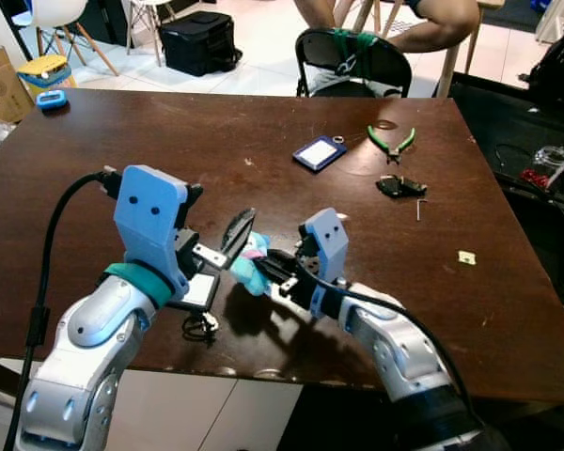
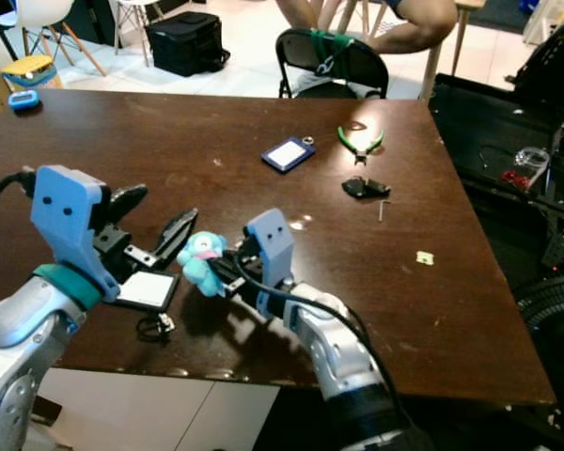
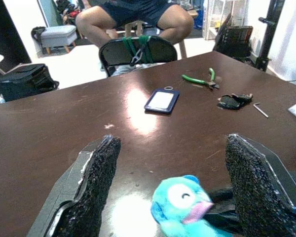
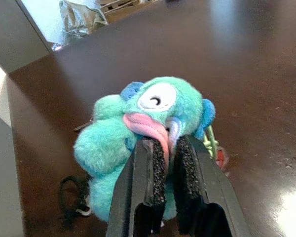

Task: Hang keys on a hook

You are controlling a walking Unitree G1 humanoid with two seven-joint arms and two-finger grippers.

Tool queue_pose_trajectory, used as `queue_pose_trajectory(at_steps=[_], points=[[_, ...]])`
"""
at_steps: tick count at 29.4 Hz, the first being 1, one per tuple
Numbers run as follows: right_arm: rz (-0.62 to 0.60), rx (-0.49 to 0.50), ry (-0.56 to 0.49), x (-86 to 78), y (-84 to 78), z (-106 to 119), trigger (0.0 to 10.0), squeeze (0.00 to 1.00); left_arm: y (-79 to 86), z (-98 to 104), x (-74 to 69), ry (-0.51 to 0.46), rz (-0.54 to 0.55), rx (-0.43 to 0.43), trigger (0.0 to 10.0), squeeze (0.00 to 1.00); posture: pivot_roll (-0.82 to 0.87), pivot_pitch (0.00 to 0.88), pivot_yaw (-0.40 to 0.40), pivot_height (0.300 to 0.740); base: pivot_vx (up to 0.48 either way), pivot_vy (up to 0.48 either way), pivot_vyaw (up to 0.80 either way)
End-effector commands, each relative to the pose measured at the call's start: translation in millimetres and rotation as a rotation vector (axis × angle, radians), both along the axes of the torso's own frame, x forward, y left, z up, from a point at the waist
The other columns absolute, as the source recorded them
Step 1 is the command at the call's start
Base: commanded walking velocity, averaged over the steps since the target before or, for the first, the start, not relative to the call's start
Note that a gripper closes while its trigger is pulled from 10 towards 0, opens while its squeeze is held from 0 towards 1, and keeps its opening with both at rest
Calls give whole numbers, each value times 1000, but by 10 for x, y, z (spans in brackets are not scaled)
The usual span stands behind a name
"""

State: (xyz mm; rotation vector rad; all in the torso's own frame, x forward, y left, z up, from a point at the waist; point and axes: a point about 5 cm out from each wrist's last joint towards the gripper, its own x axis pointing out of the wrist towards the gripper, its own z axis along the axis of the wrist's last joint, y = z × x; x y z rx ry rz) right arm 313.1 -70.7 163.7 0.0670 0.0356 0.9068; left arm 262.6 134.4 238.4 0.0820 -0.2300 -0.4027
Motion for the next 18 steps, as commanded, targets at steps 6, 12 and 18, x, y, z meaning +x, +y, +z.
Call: queue_pose_trajectory(at_steps=[6, 12, 18], points=[[-114, 73, -133, -118, -150, 210, 10000, 0, -10, -81, 25, 33, 46, 4, 10000, 0, -79, 95, 131, 740, 0, 0, 0], [-296, 97, -220, -139, -298, 308, 10000, 0, -19, -62, 72, 19, 100, -19, 10000, 0, -91, 89, 134, 740, 0, 0, 0], [-513, 84, -315, -188, -506, 339, 10000, 0, -3, -40, 143, -29, 180, 2, 10000, 0, -111, 71, 141, 740, 0, 0, 0]])
